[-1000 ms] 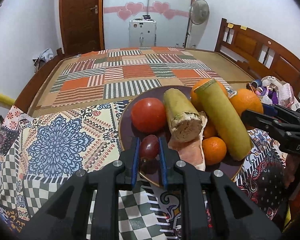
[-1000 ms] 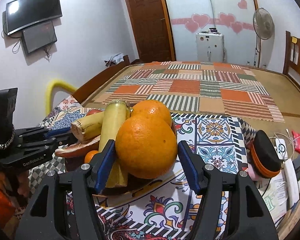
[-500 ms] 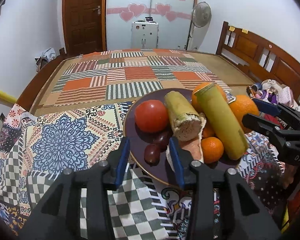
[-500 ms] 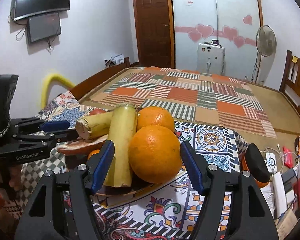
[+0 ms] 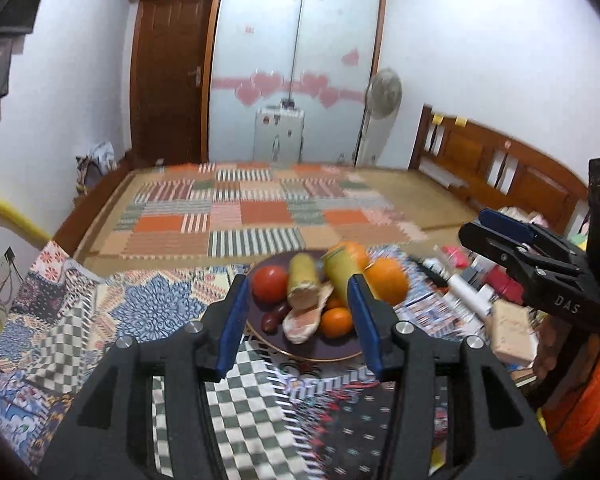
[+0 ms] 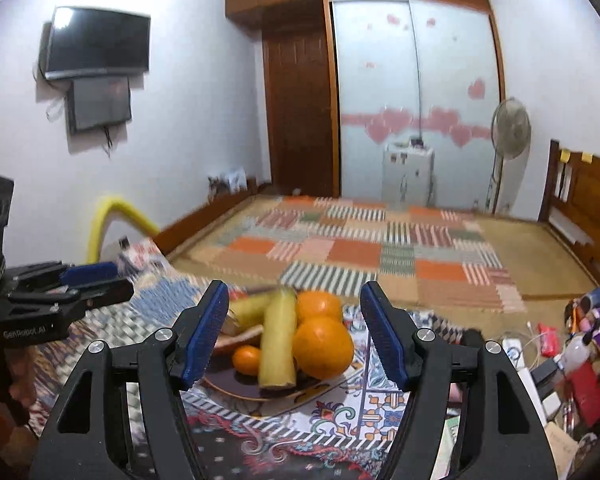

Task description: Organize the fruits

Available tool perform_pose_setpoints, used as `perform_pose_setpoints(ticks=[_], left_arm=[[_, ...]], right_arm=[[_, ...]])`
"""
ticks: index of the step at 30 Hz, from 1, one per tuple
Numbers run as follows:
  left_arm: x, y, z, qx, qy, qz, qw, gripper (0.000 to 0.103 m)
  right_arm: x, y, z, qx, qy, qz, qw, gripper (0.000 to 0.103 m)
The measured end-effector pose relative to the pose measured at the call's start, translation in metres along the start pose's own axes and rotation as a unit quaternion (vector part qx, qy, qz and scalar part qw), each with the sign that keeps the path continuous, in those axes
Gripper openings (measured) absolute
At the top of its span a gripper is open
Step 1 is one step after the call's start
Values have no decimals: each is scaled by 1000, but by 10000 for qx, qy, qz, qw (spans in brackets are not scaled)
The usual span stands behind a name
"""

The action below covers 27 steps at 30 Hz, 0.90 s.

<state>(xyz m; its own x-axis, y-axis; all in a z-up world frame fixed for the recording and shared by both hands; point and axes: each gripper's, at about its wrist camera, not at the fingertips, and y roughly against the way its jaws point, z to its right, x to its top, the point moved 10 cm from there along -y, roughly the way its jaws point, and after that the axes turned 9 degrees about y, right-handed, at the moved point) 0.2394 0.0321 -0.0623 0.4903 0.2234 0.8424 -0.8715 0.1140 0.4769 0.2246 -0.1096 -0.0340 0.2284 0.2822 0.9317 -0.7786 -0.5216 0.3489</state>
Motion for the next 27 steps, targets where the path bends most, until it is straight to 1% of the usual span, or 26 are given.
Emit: perform_pose_setpoints(ticks=[2, 4, 7, 9, 11, 12, 13, 14, 16, 18, 19, 21, 22, 23, 27], left_arm=[[7, 26, 10, -14, -31, 248, 9997, 50], [14, 59, 23, 6, -112, 605, 9981, 50], [21, 106, 39, 99, -249, 1117, 9934, 52], [23, 137, 48, 126, -291, 1453, 9889, 57], [23, 161, 56, 149, -337, 1701, 9847, 59], [23, 175, 61, 164, -369, 1852, 9819, 62], [21, 185, 64, 173, -388, 1942, 9800, 66], [20, 196, 68, 190, -409, 2053, 9777, 67], [16, 210, 71, 195, -425, 2165, 9752, 72], [12, 220, 73, 164, -413, 2193, 9746, 76], [10, 223, 73, 165, -405, 2196, 9746, 80], [5, 228, 73, 202, -406, 2212, 9742, 86], [3, 229, 73, 229, -420, 2219, 9739, 89], [1, 231, 73, 262, -445, 2225, 9736, 90], [-9, 234, 75, 290, -491, 2196, 9739, 98]], right_arm=[[12, 23, -4, -47, 11, 208, 9998, 65], [24, 50, -11, -72, 36, 457, 9989, 66], [39, 86, -21, -192, 122, 813, 9964, 70], [46, 109, -30, -264, 201, 1042, 9940, 71], [51, 128, -37, -320, 261, 1229, 9916, 73], [51, 138, -41, -360, 281, 1312, 9903, 74], [52, 144, -44, -392, 299, 1382, 9892, 77], [52, 150, -47, -430, 311, 1445, 9881, 81], [51, 160, -54, -531, 348, 1559, 9857, 85], [50, 165, -58, -589, 366, 1599, 9847, 86], [48, 167, -59, -593, 345, 1607, 9846, 89], [45, 170, -60, -631, 268, 1646, 9840, 95], [43, 172, -58, -682, 248, 1663, 9834, 100], [42, 174, -57, -751, 230, 1684, 9826, 102], [37, 175, -57, -821, 213, 1638, 9828, 103]])
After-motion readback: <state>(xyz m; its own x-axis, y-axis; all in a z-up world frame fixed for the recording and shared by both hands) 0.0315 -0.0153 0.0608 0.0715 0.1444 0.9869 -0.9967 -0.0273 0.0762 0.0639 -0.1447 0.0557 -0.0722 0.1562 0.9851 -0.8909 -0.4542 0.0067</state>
